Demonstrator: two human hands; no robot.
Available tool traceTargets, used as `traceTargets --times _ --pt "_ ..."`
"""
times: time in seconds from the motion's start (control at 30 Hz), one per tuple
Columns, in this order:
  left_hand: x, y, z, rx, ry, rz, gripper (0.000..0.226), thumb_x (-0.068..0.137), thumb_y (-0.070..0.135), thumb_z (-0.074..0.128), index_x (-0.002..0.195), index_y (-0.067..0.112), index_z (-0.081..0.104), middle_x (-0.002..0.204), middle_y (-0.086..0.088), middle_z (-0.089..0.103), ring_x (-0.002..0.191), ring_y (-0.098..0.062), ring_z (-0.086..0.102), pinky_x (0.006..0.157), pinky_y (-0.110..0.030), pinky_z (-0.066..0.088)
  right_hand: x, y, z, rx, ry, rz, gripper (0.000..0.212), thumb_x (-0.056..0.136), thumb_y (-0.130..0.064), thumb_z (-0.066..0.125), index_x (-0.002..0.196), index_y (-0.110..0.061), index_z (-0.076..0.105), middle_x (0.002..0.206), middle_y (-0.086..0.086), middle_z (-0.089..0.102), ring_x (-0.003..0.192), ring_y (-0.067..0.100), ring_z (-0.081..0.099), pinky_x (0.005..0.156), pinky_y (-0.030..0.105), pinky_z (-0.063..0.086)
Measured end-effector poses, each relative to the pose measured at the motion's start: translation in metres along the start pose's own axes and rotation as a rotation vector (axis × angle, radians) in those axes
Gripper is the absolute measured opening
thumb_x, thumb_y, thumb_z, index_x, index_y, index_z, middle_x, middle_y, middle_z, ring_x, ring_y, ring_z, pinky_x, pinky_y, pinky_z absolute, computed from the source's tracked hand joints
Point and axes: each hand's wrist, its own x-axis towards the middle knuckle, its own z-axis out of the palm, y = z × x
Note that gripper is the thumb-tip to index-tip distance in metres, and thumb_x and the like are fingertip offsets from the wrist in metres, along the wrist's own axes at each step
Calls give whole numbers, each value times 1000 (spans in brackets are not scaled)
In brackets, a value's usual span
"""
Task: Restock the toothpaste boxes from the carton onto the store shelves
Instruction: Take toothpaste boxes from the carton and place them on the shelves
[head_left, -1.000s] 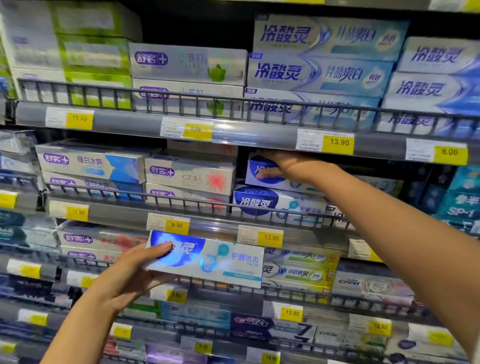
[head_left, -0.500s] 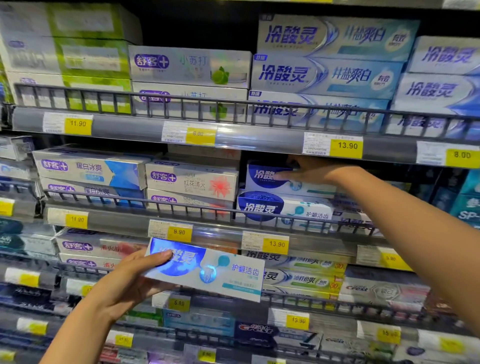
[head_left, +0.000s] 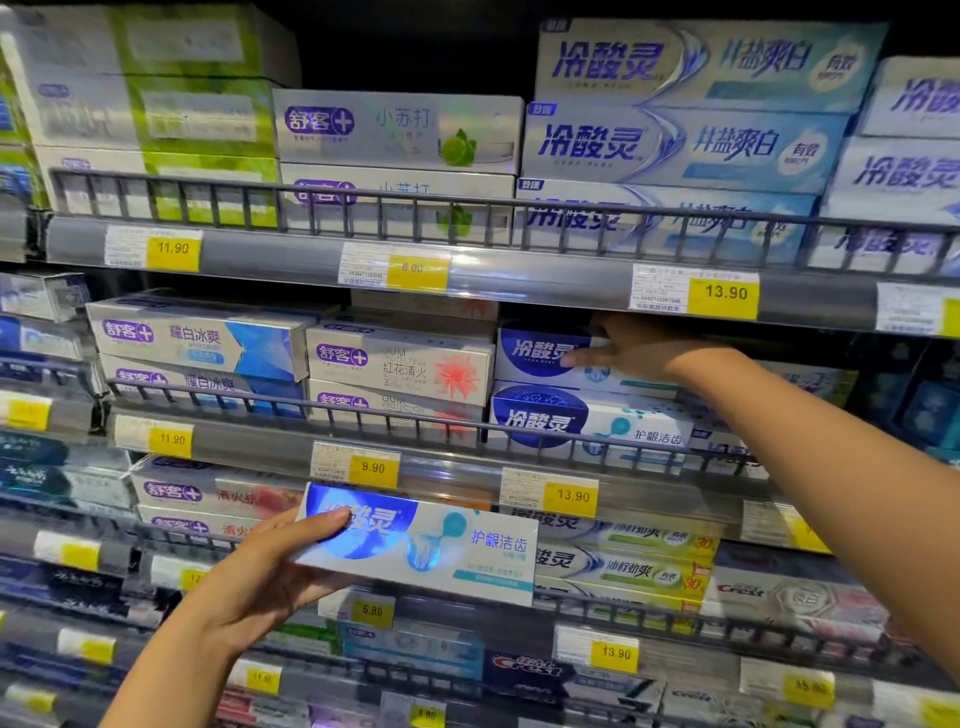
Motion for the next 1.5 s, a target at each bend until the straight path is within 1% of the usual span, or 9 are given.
traceTargets --times 0.4,0.53,0.63,0.7,0.8,0.93,1.17,1.33,1.5 --pt "5 1 14 -26 14 0 81 22 23 98 95 -3 72 107 -25 68 90 -34 70 65 -40 60 -3 10 1 -176 53 30 83 84 -63 50 148 -21 19 154 5 28 136 26 33 105 31 30" --pt "3 3 31 -18 -5 58 67 24 26 97 84 4 76 102 -19 72 91 -31 71 66 -37 59 -38 8 16 -365 322 -65 79 86 -68 34 145 -16 29 122 14 56 110 29 53 79 32 39" --pt "-2 5 49 -45 -3 118 50 30 24 95 73 8 77 93 -13 74 86 -27 71 65 -38 59 -73 4 43 16 452 -261 70 85 -68 36 129 -16 50 113 1 54 104 9 48 82 15 33" --pt "-3 5 61 -63 -15 153 53 29 27 96 75 8 77 92 -13 74 89 -27 71 68 -40 59 -96 -7 58 358 376 -134 60 85 -66 44 126 -23 51 113 -8 53 100 -2 49 81 9 34" --pt "-2 7 78 -109 8 175 45 60 22 83 97 1 71 101 -18 72 97 -31 68 72 -41 59 -122 -19 66 767 173 -7 54 71 -55 56 115 -23 59 95 -12 60 86 -1 60 75 12 46" --pt "-4 13 105 -35 3 225 53 71 20 77 115 -3 60 107 -20 70 99 -29 68 72 -36 59 -138 -7 56 1007 202 21 44 65 -36 70 105 -20 64 105 -3 71 97 12 68 89 31 54" --pt "-4 44 156 653 82 555 51 61 41 76 106 18 65 90 2 73 79 -1 67 61 -13 49 -143 34 28 1081 393 -18 70 39 -60 86 100 -31 68 111 7 68 101 22 67 77 31 57" --pt "31 65 165 1285 140 902 61 74 60 66 122 22 59 120 8 59 110 -10 53 91 -28 42 -130 48 16 1040 460 -38 46 70 -37 77 110 -24 60 115 12 65 97 15 67 78 29 55" --pt "59 79 168 1819 25 1132 63 81 54 50 126 11 56 128 -6 58 117 -27 50 96 -41 42 -110 60 22 992 515 -17 31 81 -18 68 108 -28 57 118 13 64 102 20 65 84 35 55"
